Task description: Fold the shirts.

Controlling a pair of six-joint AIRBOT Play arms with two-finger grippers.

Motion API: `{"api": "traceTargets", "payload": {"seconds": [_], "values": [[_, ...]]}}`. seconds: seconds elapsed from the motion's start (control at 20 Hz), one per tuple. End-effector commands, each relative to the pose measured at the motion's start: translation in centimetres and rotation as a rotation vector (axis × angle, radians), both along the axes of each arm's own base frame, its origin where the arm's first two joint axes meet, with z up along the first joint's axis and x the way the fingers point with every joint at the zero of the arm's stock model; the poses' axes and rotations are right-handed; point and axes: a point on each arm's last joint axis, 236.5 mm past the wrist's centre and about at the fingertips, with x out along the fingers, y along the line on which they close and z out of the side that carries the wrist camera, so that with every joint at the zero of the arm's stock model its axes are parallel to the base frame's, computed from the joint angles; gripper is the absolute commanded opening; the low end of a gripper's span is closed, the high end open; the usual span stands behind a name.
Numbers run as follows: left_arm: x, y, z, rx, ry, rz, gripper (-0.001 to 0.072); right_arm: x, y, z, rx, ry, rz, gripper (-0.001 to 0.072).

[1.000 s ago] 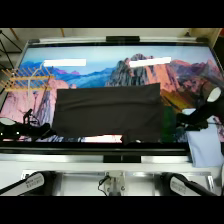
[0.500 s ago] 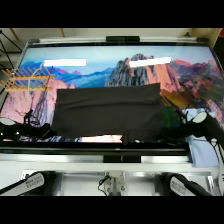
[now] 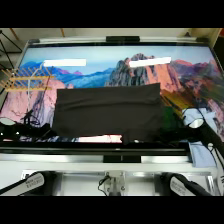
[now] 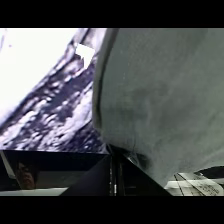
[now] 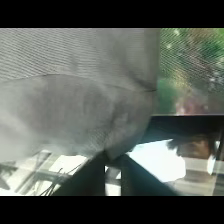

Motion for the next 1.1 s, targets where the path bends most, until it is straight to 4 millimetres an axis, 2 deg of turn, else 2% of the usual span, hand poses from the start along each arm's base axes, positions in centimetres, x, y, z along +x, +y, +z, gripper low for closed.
{"api": "traceTargets", "payload": {"seconds": [0.0, 0.1, 0.15, 0.25, 0.35, 0.45, 0.6, 0.7, 0.9, 0.95, 1.05], "values": [[0.1, 0.0, 0.2, 0.000, -0.011, -0.020, 0.0030, 0.5, 0.7, 0.1, 0.030, -0.014, -0.034, 0.0059], [1.0, 0.3, 1.8, 0.013, -0.068, -0.077, 0.0029, 1.0, 1.0, 1.7, 0.056, -0.039, 0.012, 0.0058], [1.9, 0.7, 3.0, 0.031, -0.106, -0.088, 0.0029, 2.0, 0.8, 3.3, 0.052, -0.087, 0.044, 0.0059], [4.0, 1.5, 6.2, 0.061, -0.184, -0.111, 0.0028, 5.4, -0.6, 7.3, -0.010, -0.220, 0.065, 0.0058], [6.2, 2.0, 8.9, 0.091, -0.247, -0.144, 0.0028, 9.6, -2.2, 10.7, -0.070, -0.327, -0.006, 0.0058], [9.0, 2.6, 10.8, 0.133, -0.315, -0.121, 0.0028, 13.6, -3.2, 12.5, -0.079, -0.407, -0.067, 0.0058], [13.6, 3.1, 12.3, 0.161, -0.371, -0.082, 0.0028, 19.2, -3.7, 13.3, -0.033, -0.455, -0.115, 0.0058], [16.1, 3.3, 11.8, 0.148, -0.356, -0.061, 0.0028, 23.0, -4.2, 12.8, -0.031, -0.477, -0.128, 0.0058], [20.1, 4.5, 10.4, 0.120, -0.311, 0.012, 0.0029, 30.9, -2.7, 12.4, -0.082, -0.583, -0.089, 0.0058], [20.9, 4.5, 10.2, 0.120, -0.314, 0.008, 0.0030, 32.5, -2.7, 12.0, -0.100, -0.596, -0.114, 0.0058], [22.4, 4.7, 9.6, 0.130, -0.329, 0.011, 0.0029, 34.0, -2.5, 10.5, -0.095, -0.575, -0.132, 0.0058]]}}
